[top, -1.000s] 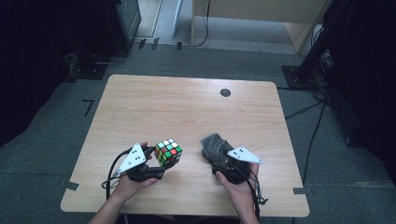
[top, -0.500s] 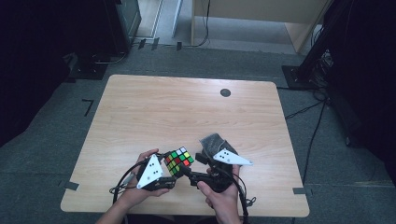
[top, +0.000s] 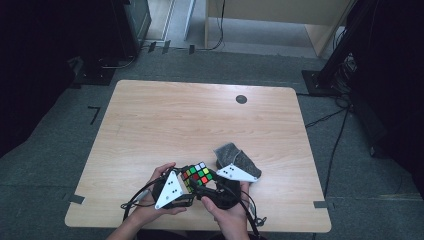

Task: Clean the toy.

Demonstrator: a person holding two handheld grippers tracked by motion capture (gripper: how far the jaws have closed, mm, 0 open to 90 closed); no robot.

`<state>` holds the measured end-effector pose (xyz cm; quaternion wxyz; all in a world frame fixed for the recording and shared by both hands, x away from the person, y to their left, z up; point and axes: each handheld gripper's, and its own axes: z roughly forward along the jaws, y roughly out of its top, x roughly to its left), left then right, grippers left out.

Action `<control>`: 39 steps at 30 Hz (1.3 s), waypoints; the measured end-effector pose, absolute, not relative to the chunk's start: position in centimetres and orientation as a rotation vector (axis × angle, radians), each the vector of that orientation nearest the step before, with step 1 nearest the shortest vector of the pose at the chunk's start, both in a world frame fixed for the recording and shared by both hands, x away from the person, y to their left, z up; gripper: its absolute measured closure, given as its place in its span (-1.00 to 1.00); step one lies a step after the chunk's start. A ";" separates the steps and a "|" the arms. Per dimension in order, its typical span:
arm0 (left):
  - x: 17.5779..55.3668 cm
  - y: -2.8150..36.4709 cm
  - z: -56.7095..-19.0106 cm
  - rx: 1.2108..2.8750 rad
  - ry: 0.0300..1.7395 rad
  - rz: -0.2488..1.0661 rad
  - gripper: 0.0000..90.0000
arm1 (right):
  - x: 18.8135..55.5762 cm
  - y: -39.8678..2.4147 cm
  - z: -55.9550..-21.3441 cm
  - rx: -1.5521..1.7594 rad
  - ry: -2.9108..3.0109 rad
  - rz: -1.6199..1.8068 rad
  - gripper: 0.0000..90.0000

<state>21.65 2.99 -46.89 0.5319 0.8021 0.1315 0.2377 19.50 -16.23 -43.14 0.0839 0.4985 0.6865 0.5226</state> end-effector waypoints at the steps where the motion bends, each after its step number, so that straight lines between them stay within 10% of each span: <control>1: 21.6 2.9 -46.8 1.911 0.316 0.573 -0.31 | 19.5 -16.2 -43.2 1.490 2.047 1.550 -0.24; 15: 22.2 3.8 -45.9 1.877 0.363 0.530 -0.25 | 19.6 -16.8 -42.9 1.421 2.041 1.661 -0.34; 25: 25.7 8.1 -44.9 1.579 0.729 0.150 -0.25 | 19.4 -17.8 -45.3 1.431 1.923 1.672 -0.34; 39: 24.6 5.4 -45.2 1.592 0.765 0.050 -0.25 | 19.0 -13.9 -45.9 1.298 1.929 1.591 -0.45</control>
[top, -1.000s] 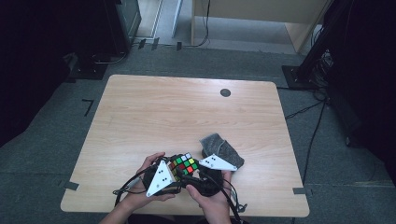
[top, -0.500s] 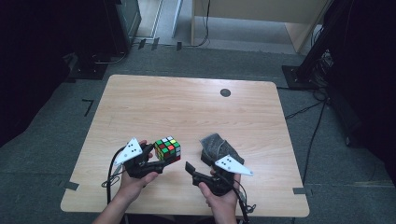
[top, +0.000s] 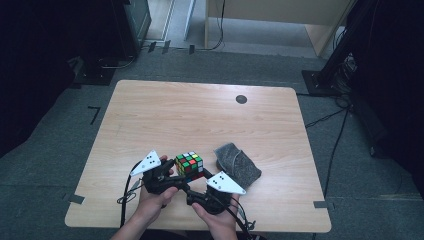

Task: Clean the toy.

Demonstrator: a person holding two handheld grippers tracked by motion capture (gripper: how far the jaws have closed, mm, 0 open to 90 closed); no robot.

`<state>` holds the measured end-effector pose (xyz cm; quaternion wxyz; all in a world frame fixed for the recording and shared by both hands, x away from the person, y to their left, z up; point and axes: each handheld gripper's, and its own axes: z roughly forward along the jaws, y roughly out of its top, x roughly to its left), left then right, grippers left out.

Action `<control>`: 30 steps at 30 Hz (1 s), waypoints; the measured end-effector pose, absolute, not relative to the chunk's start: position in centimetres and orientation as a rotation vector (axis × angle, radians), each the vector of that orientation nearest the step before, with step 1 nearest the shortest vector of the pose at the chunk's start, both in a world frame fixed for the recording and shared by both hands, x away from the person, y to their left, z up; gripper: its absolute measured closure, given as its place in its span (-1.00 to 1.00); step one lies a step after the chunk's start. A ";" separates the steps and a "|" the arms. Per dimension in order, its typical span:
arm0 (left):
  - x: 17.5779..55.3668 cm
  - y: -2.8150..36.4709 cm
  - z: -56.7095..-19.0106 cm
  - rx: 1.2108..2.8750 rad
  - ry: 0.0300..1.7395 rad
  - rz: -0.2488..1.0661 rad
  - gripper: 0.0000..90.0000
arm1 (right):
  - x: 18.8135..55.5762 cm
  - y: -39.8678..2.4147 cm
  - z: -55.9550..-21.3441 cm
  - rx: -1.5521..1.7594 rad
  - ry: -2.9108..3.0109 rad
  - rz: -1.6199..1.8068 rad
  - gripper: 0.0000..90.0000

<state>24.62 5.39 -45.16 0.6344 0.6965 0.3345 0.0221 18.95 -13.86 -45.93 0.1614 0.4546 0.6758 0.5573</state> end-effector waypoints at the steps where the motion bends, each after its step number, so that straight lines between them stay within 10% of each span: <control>1: 24.6 5.3 -45.1 1.592 0.766 0.050 -0.25 | 19.0 -13.9 -46.0 1.297 1.925 1.586 -0.46; 12: 24.4 4.8 -45.4 1.615 0.765 0.058 -0.28 | 18.9 -13.9 -46.1 1.219 1.904 1.520 -0.23; 20: 25.0 7.5 -44.1 1.535 0.752 0.168 -0.68 | 19.7 -15.9 -46.7 1.271 1.975 1.461 -0.23; 30: 24.1 6.9 -45.5 1.856 0.462 0.478 -0.69 | 21.1 -20.0 -44.5 1.283 2.077 1.492 -0.23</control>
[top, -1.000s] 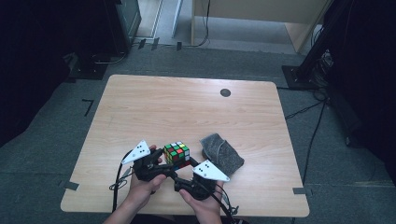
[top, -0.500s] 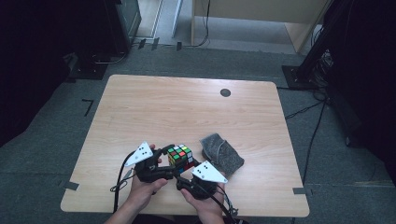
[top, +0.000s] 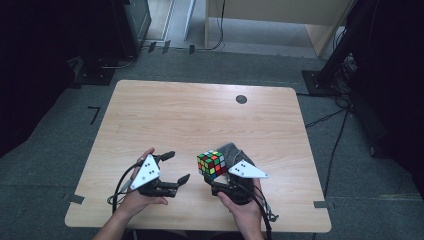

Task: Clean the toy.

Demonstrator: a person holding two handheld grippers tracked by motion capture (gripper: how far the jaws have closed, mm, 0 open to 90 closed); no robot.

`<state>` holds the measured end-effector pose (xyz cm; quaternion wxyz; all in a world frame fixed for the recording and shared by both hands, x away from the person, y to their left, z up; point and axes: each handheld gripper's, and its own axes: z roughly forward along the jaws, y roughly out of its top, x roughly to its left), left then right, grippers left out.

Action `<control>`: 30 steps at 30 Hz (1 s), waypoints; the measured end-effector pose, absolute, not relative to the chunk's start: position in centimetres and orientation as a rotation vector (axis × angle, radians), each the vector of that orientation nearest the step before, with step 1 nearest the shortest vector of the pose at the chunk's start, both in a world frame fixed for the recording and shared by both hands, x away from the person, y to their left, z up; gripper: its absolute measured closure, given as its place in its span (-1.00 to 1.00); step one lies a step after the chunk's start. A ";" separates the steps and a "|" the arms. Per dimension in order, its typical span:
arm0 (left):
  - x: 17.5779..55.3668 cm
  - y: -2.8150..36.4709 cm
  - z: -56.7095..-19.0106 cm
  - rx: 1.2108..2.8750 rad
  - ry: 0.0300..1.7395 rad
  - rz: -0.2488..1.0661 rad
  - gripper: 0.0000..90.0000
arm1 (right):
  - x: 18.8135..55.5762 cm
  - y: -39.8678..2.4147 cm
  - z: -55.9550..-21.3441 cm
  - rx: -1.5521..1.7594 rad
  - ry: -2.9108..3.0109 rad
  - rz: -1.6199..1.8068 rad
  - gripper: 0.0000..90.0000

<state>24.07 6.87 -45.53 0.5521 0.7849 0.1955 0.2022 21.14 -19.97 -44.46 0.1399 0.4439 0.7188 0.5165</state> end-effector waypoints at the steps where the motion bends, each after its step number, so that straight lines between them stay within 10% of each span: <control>1: 23.8 6.5 -45.8 1.879 0.440 0.500 -0.69 | 21.2 -20.0 -44.5 1.283 2.086 1.497 -0.23; 15: 22.0 4.0 -47.3 1.989 0.202 0.742 -0.64 | 21.4 -18.6 -43.4 1.360 2.412 1.543 -0.23; 20: 21.3 3.7 -47.6 1.987 0.121 0.781 -0.35 | 21.7 -18.3 -43.9 1.383 2.466 1.505 -0.24; 30: 23.2 5.5 -47.3 1.949 0.318 0.603 -0.26 | 21.7 -20.7 -42.8 1.314 2.304 1.685 -0.46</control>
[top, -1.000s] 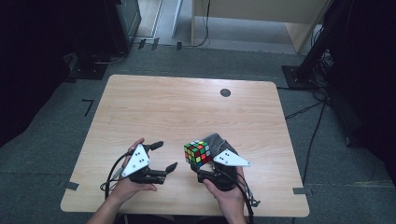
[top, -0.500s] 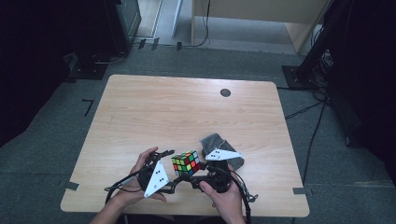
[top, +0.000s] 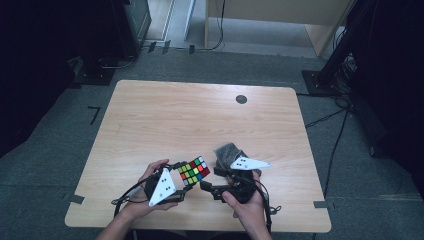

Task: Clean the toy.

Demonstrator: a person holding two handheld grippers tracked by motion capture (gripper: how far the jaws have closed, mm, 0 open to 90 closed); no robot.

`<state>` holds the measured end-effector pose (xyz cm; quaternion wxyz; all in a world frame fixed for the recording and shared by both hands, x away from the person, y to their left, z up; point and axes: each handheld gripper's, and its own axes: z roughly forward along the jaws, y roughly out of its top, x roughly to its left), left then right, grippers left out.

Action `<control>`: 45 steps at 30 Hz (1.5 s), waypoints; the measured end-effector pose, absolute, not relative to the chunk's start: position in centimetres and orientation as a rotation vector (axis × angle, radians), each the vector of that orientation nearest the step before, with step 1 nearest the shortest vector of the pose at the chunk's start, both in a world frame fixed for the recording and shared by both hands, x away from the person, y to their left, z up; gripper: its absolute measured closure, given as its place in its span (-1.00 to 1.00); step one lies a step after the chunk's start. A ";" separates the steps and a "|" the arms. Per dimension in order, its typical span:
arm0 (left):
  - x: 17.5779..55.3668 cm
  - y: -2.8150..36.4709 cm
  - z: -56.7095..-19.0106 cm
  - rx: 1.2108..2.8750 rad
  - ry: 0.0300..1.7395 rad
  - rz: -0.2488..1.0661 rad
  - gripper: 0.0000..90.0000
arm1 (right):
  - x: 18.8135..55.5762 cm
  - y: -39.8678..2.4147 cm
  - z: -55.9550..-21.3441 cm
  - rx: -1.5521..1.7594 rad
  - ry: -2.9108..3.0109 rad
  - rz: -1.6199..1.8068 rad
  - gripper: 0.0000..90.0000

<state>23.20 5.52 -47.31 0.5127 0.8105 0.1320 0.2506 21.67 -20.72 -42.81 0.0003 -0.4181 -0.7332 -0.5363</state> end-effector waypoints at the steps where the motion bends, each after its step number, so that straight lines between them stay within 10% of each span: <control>1: 23.5 5.9 -47.2 1.939 0.340 0.574 -0.26 | 21.6 -21.1 -42.7 -1.336 -2.302 -1.742 -0.47; 19: 25.2 7.4 -46.9 1.897 0.479 0.383 -0.26 | 25.3 -23.1 -51.6 -1.955 -2.717 -1.225 -0.18; 26: 24.9 7.1 -46.9 1.915 0.452 0.399 -0.25 | 24.9 -23.9 -50.8 -1.993 -2.647 -1.240 0.59; 35: 24.4 5.5 -47.5 2.044 0.427 0.482 -0.25 | 19.7 -20.3 -42.4 -1.390 -2.677 -1.919 0.58; 45: 23.4 5.3 -46.8 2.016 0.316 0.440 -0.25 | 20.6 -20.2 -44.0 -1.499 -2.629 -1.779 0.59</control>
